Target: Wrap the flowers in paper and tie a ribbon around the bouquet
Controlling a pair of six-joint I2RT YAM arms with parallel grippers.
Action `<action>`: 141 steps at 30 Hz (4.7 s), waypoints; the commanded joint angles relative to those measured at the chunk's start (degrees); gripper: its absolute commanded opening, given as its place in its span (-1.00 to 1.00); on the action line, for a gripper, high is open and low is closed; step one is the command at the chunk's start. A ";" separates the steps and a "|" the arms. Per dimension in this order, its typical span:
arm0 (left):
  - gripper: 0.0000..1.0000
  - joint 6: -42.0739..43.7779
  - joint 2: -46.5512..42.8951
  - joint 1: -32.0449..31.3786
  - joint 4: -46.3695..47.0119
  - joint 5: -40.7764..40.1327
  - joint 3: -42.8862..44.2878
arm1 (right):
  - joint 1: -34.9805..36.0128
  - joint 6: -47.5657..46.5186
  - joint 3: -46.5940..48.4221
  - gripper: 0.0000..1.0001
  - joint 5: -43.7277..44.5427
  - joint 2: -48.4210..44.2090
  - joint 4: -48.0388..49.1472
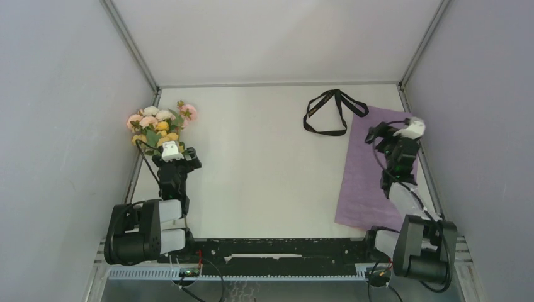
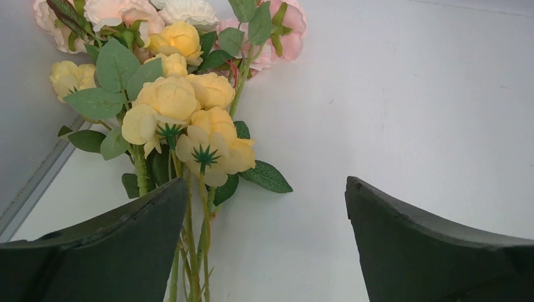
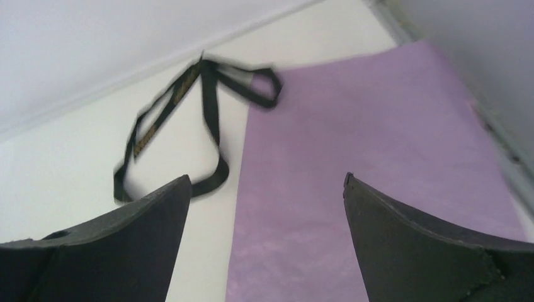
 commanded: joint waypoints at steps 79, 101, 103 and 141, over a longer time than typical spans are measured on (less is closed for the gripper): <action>0.83 21.18 -10.23 -4.23 -92.38 27.76 46.64 | 16.35 -5.33 56.01 -0.36 55.00 50.29 -72.12; 0.83 20.82 -8.75 -4.33 -93.58 27.15 49.16 | 14.40 -2.17 56.12 -1.00 46.11 25.95 -70.73; 0.84 20.55 -8.91 -4.31 -93.77 27.21 49.40 | 14.42 -1.77 56.29 -1.00 45.38 18.83 -69.31; 0.84 25.52 -5.86 -0.96 -97.53 17.25 52.49 | 54.61 21.44 108.16 -0.06 -3.13 66.88 -52.87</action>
